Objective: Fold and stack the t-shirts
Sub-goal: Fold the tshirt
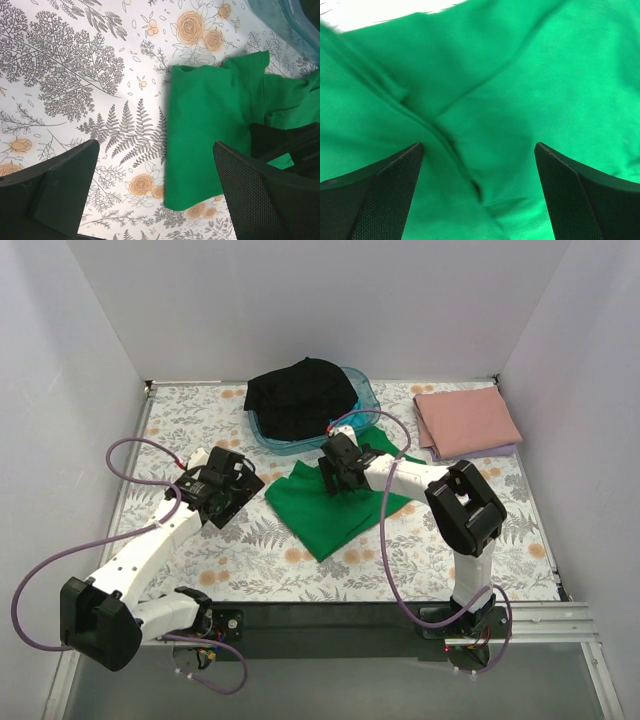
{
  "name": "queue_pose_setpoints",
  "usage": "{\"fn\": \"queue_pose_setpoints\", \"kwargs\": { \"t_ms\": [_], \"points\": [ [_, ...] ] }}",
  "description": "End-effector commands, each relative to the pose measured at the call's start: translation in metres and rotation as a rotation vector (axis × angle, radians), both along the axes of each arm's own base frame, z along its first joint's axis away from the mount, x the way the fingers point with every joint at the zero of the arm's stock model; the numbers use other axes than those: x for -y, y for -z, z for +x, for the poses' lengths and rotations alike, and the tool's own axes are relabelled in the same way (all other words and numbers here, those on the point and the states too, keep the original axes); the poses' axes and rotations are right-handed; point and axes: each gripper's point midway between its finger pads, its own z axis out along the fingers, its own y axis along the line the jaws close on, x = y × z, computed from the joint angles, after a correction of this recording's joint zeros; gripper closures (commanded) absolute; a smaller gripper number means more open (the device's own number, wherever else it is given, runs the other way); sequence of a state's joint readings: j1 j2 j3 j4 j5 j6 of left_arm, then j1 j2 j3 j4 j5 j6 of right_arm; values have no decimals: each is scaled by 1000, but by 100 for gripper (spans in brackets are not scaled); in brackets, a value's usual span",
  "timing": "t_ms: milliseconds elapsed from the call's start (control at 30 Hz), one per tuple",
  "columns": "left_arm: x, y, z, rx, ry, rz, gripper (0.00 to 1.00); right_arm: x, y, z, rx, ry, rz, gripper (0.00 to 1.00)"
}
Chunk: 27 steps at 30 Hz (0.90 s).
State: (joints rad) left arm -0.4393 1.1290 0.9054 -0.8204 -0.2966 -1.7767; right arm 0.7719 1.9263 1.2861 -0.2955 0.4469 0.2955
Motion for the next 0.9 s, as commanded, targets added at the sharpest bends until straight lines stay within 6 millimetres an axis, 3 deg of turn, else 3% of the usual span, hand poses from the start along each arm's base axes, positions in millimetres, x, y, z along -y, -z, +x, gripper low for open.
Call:
{"fn": "queue_pose_setpoints", "kwargs": {
  "t_ms": [0,100,233,400,433,633,733,867],
  "points": [
    [-1,0,3,4,4,-5,2,21,-24,21,72,122,12,1],
    [4,10,6,-26,27,-9,2,25,-30,18,68,107,25,2],
    [12,25,12,-46,56,-29,2,14,-44,4,44,30,100,2],
    [26,46,30,-72,117,-50,2,-18,-81,-31,43,-142,236,2],
    [29,46,37,-65,127,-62,2,-34,-85,-47,46,-205,251,2],
    [38,75,56,-142,186,-35,20,-87,-71,-146,-2,-492,229,2],
    [42,85,61,-148,207,-35,25,-102,-54,-174,-63,-545,218,5],
    [45,101,63,-172,222,-36,33,-105,-24,-191,-157,-551,194,11]
  ]
}}
